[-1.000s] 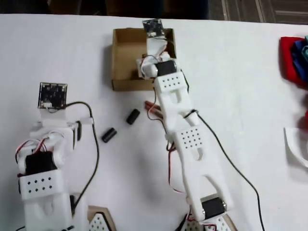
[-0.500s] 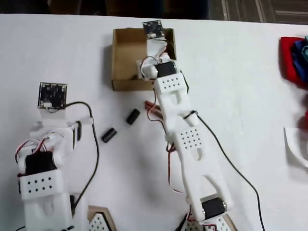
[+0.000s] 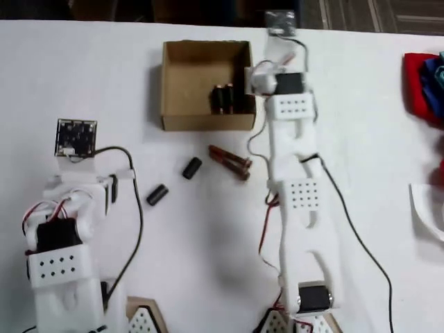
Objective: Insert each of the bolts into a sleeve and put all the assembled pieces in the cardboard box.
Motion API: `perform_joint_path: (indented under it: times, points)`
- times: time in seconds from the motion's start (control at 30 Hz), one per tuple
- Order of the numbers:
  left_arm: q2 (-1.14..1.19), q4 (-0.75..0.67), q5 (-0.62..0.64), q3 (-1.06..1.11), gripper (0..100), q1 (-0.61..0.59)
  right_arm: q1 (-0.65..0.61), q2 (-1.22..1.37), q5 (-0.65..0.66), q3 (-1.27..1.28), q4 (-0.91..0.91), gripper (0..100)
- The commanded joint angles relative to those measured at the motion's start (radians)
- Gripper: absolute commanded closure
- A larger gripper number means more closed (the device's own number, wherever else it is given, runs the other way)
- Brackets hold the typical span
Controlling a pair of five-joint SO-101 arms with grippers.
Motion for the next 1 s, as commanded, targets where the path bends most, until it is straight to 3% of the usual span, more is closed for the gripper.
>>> perform_joint_path:
  times: [0.0,0.37,0.97]
  points:
    - [-0.015,-0.005,-0.002,-0.007,79,-0.008,0.041,-0.082,0.012,-0.04,0.088,97.4]
    - [-0.015,-0.003,-0.002,-0.007,79,-0.008,-0.002,0.091,0.014,-0.041,0.099,97.4]
    - [-0.015,-0.006,-0.002,-0.007,79,-0.008,-0.064,0.088,0.014,-0.041,0.107,97.4]
